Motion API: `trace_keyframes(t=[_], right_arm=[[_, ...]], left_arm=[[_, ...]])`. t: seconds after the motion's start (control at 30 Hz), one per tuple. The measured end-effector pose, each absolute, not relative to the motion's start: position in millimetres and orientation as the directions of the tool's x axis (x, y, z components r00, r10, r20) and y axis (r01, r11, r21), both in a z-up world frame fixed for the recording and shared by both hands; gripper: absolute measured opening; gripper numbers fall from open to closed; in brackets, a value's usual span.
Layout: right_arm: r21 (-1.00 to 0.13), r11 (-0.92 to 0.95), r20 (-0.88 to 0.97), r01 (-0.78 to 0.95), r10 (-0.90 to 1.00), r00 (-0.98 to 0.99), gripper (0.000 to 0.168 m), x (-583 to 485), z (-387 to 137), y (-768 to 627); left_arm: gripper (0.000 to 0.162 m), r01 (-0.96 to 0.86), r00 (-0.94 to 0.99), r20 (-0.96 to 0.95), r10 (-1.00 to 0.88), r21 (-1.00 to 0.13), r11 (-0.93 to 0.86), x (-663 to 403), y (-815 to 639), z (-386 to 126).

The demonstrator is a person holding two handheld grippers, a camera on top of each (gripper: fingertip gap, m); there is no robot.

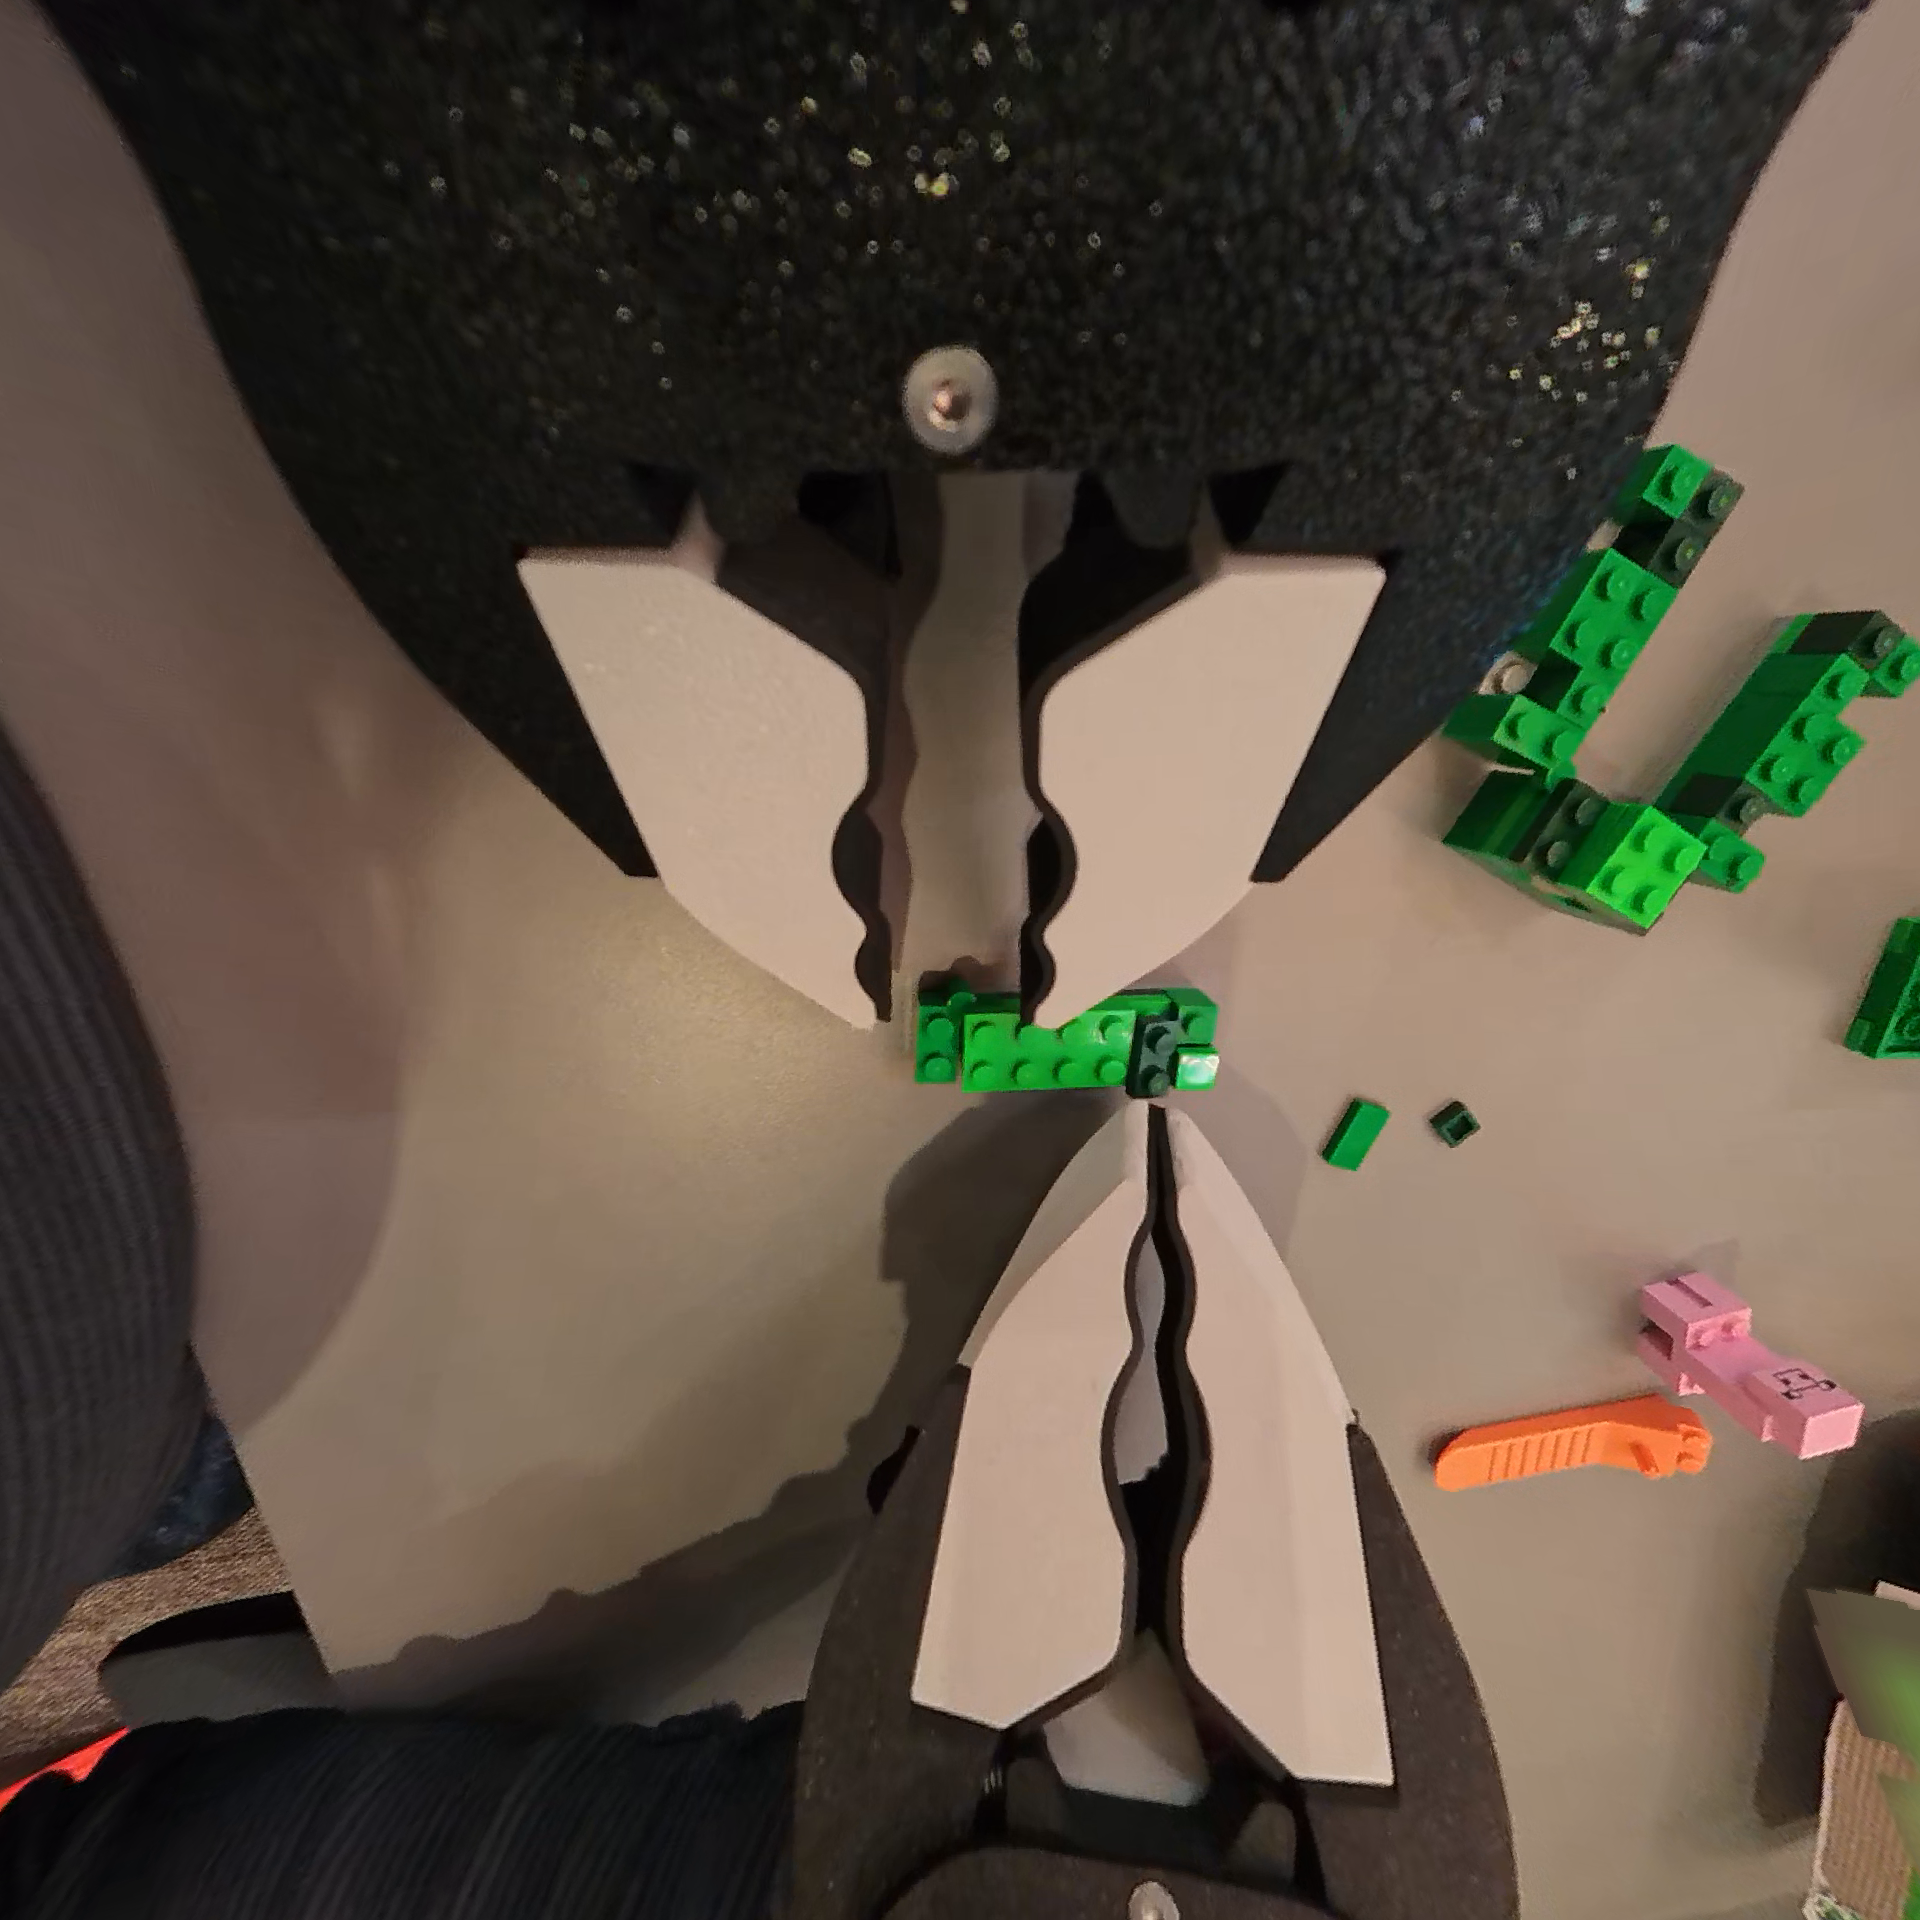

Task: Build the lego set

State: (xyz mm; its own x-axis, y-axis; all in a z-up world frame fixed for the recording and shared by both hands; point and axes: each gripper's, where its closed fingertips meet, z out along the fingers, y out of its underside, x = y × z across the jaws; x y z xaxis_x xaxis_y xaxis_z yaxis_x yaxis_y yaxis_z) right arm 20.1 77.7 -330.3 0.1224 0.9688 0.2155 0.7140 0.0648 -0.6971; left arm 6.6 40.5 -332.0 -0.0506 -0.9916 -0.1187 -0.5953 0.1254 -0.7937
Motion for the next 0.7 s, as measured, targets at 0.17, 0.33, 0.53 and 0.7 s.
trace_keyframes(t=[0.17,0.33,0.53,0.7], right_arm=[[-0.701,0.065,0.22,0.711,0.967,0.128,0.0,20.5,-328.7,78.5],[-0.705,0.051,0.212,0.708,0.967,0.141,0.0,22.6,-329.5,80.3],[-0.725,0.024,0.179,0.688,0.972,0.154,0.0,24.4,-330.6,81.0],[-0.736,0.018,0.166,0.677,0.974,0.154,0.0,23.1,-332.0,80.9]], left_arm=[[0.023,-0.597,-0.047,-0.127,-0.991,-0.792,0.13,6.1,41.2,-331.7],[0.023,-0.592,-0.032,-0.14,-0.99,-0.795,0.132,4.9,44.3,-329.8],[0.019,-0.592,-0.026,-0.21,-0.977,-0.784,0.184,4.7,47.3,-327.8],[0.018,-0.609,-0.033,-0.215,-0.976,-0.77,0.19,4.0,47.3,-332.2]])
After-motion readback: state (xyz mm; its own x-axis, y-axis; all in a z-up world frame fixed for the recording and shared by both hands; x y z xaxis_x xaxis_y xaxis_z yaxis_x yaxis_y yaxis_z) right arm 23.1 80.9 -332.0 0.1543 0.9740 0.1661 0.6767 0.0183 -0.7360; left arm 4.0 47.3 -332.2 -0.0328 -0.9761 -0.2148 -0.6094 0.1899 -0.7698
